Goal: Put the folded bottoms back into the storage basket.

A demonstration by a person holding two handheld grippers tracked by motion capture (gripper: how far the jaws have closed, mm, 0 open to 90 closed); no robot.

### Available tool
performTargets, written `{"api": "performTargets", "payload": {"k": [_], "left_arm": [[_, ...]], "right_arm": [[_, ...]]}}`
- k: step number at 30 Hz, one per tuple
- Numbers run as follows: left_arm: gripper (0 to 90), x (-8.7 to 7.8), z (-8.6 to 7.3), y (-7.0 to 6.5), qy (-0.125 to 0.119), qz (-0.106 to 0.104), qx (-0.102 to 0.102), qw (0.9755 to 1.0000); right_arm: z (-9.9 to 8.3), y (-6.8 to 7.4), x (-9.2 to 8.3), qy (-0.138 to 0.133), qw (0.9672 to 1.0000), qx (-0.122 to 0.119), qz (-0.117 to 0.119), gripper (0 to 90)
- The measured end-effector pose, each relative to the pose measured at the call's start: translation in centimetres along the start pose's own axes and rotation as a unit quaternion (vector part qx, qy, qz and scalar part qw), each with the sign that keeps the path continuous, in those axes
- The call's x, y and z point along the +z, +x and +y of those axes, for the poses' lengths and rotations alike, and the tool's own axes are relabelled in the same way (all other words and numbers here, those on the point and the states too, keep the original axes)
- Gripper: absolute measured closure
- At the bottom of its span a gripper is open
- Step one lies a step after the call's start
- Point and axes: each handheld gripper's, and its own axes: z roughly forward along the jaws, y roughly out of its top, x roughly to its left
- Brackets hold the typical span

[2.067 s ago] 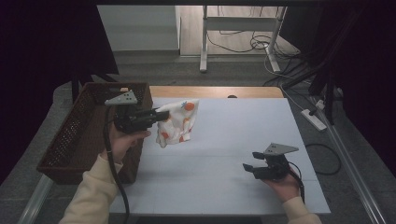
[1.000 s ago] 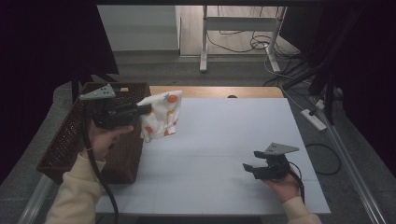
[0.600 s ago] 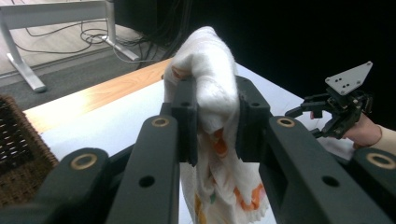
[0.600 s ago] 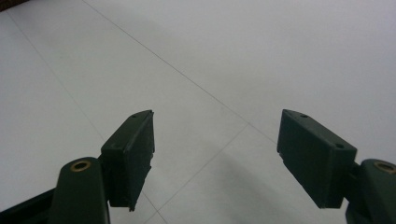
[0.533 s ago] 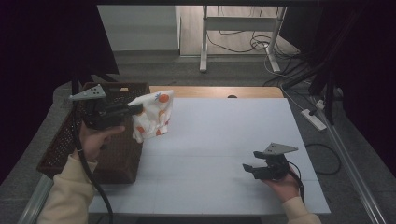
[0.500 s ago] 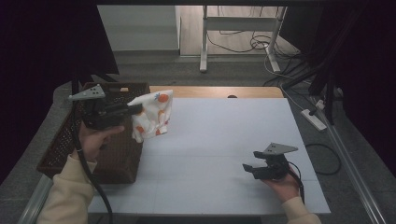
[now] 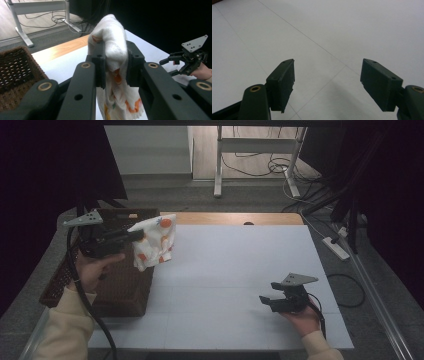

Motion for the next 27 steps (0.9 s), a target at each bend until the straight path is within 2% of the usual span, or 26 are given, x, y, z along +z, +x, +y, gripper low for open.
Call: {"api": "performTargets", "payload": {"k": [27], "left_arm": [[73.8, -4.1, -1.2, 2.2, -0.006, 0.044, -0.014, 0.9989]], "right_arm": [[0.0, 0.2, 0.2, -0.001, 1.0, -0.001, -0.002, 28.2]]}}
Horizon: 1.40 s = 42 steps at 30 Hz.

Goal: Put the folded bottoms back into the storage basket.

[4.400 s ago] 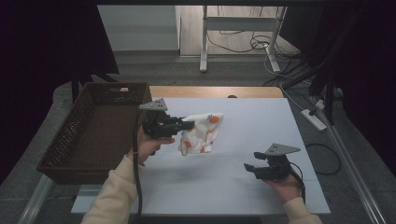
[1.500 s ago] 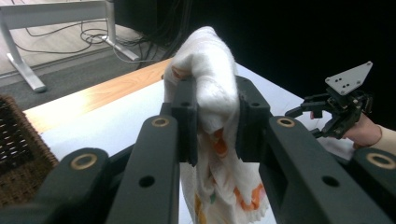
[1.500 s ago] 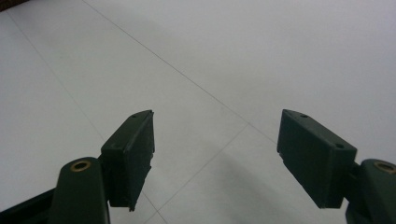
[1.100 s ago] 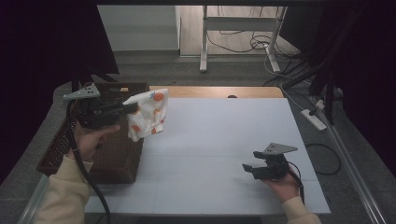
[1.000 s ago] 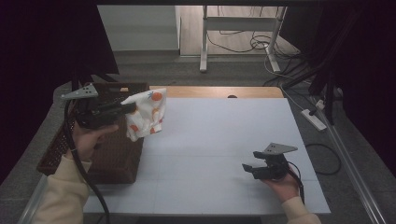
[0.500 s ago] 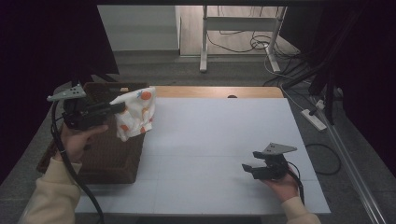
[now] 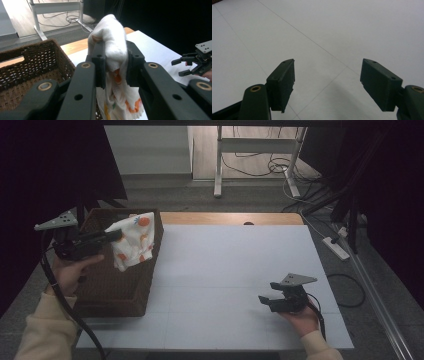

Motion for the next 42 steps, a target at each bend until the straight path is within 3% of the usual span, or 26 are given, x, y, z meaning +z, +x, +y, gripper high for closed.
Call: {"api": "performTargets", "payload": {"k": [19, 42], "left_arm": [[73.8, -0.8, -1.2, 1.8, 0.008, 0.023, -0.009, 0.9997], [73.8, 0.8, -3.4, 4.7, 0.048, 0.043, -0.037, 0.9973]], "right_arm": [[0.0, 0.0, 0.2, 0.005, 1.0, 0.0, 0.0, 28.2], [-0.1, -0.1, 0.3, 0.009, 1.0, 0.001, 0.002, 28.2]]}}
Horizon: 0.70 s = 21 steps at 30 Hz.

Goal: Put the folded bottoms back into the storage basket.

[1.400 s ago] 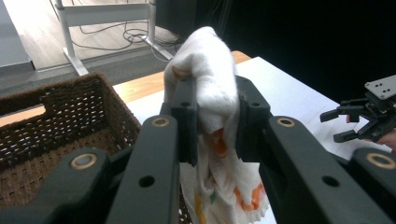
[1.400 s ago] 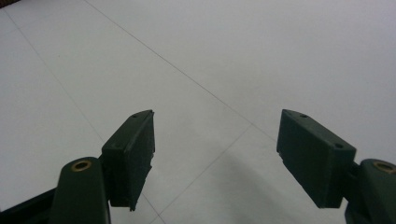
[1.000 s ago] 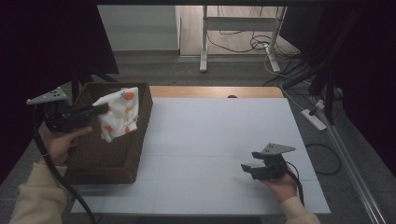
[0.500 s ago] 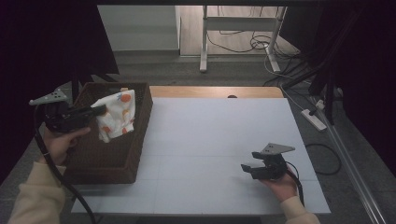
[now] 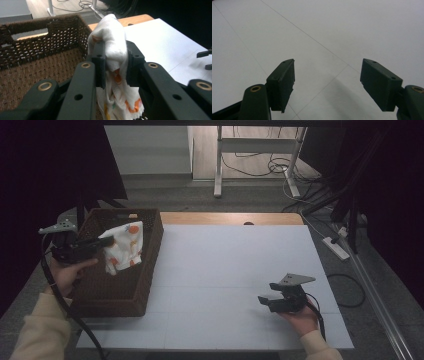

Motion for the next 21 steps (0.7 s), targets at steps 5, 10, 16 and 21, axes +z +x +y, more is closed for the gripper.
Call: {"api": "performTargets", "payload": {"k": [5, 10, 16, 21], "left_arm": [[73.8, 0.7, -0.3, 0.6, 0.016, 0.005, -0.004, 0.9999], [73.8, 1.4, -0.5, 0.9, 0.029, 0.004, -0.007, 0.9996], [73.8, 2.4, -0.9, 1.4, 0.045, 0.002, -0.012, 0.9989], [73.7, 3.1, -1.3, 1.9, 0.059, 0.002, -0.016, 0.9981]], "right_arm": [[0.0, 0.0, 0.1, 0.001, 1.0, -0.002, 0.002, 28.2], [0.0, 0.0, 0.1, 0.001, 1.0, -0.001, 0.002, 28.2], [0.0, 0.0, 0.0, 0.001, 1.0, -0.002, 0.001, 28.2], [0.0, 0.0, 0.0, 0.002, 1.0, -0.002, 0.001, 28.2]]}}
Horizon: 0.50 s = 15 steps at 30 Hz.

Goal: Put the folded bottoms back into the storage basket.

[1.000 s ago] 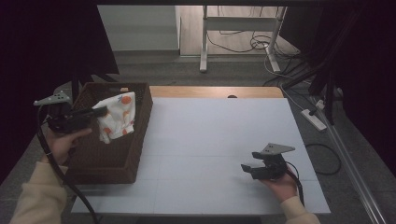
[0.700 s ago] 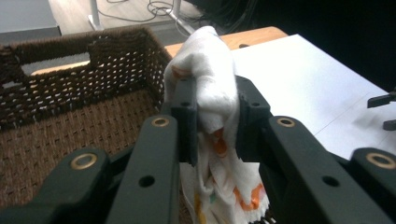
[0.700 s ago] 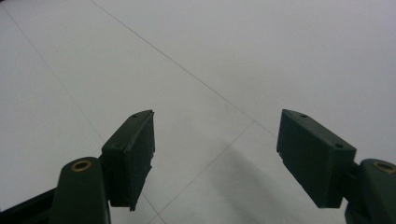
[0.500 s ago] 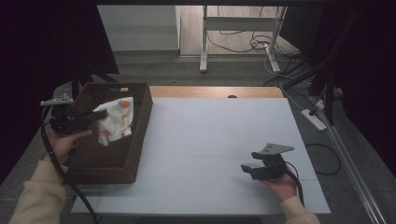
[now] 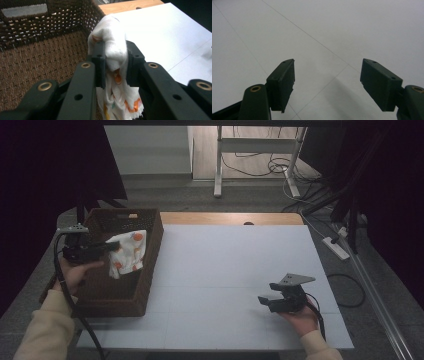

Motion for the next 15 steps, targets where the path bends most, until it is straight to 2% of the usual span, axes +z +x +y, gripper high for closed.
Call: {"api": "performTargets", "payload": {"k": [8, 15], "left_arm": [[73.7, 0.7, -0.5, 0.8, 0.015, 0.002, -0.009, 0.9999], [73.7, 0.3, -0.8, 1.2, 0.02, 0.007, -0.009, 0.9997]], "right_arm": [[0.0, 0.0, 0.0, 0.001, 1.0, 0.001, 0.0, 28.2], [0.0, 0.0, 0.0, 0.0, 1.0, 0.0, 0.0, 28.2]]}}
